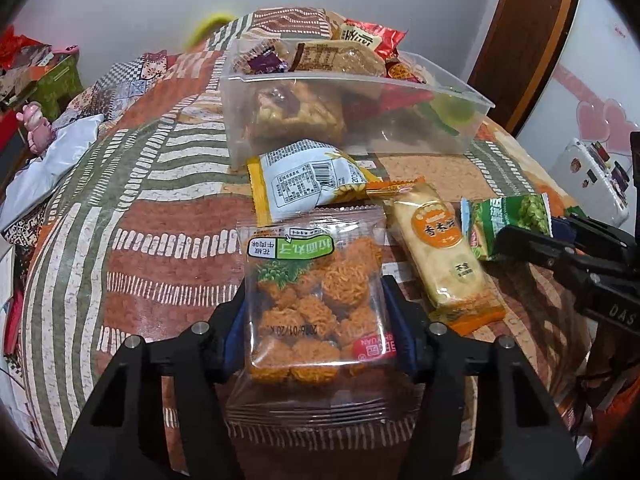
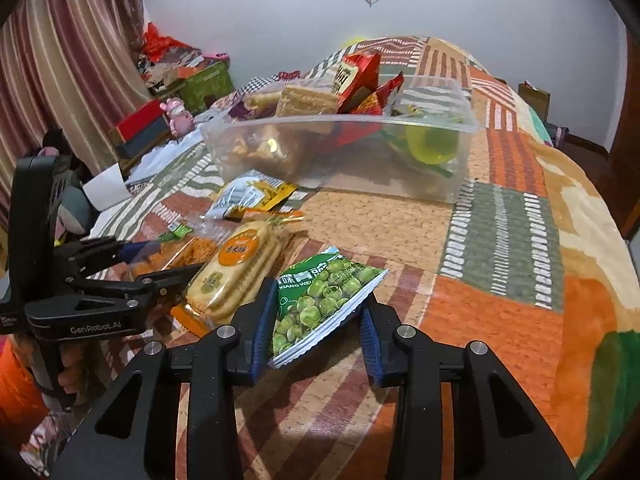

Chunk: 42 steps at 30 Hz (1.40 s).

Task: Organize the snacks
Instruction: 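Carry both bags over the clear box and open both tools to drop them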

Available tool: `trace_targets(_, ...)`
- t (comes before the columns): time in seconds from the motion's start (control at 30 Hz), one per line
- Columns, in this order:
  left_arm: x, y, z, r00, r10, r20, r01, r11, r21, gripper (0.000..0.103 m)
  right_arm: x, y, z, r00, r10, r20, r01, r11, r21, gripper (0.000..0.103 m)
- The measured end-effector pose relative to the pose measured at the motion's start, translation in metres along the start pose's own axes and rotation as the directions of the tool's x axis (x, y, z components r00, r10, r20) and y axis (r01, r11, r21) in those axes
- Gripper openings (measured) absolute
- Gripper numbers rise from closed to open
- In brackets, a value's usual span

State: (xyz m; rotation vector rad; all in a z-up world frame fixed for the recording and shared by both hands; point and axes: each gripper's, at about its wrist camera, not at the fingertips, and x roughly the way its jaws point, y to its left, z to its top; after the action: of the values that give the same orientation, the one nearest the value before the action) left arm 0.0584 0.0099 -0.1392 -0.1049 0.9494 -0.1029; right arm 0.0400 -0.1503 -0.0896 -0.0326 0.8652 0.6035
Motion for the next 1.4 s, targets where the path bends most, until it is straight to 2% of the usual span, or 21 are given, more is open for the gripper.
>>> trace_targets(0.5, -0.039, -0.005, 0.023, 0.991, 0.013, 0.136, -0.014, 1.0, 0.007, 0.057, -0.03, -0.006, 0.028, 0.993, -0.028, 0.116, 0.026, 0.999, 0.021, 0.035)
trace_targets(0.9, -0.047, -0.016, 0.074, 0.974, -0.012, 0.228, 0.007, 1.0, 0.022, 0.057, -0.043, -0.018, 0.062, 0.973, -0.069, 0.219, 0.064, 0.998, 0.03, 0.035)
trace_targets(1.3, -0.011, -0.019, 0.129, 0.977, -0.025, 0.21, 0.023, 1.0, 0.015, 0.057, -0.028, -0.034, 0.096, 0.959, -0.104, 0.264, 0.094, 0.994, 0.052, 0.035)
trace_targets(1.4, -0.004, -0.02, 0.141, 0.977, -0.01, 0.214, 0.006, 1.0, 0.02, 0.057, -0.024, -0.036, 0.105, 0.956, -0.12, 0.268, 0.11, 0.993, 0.051, 0.035)
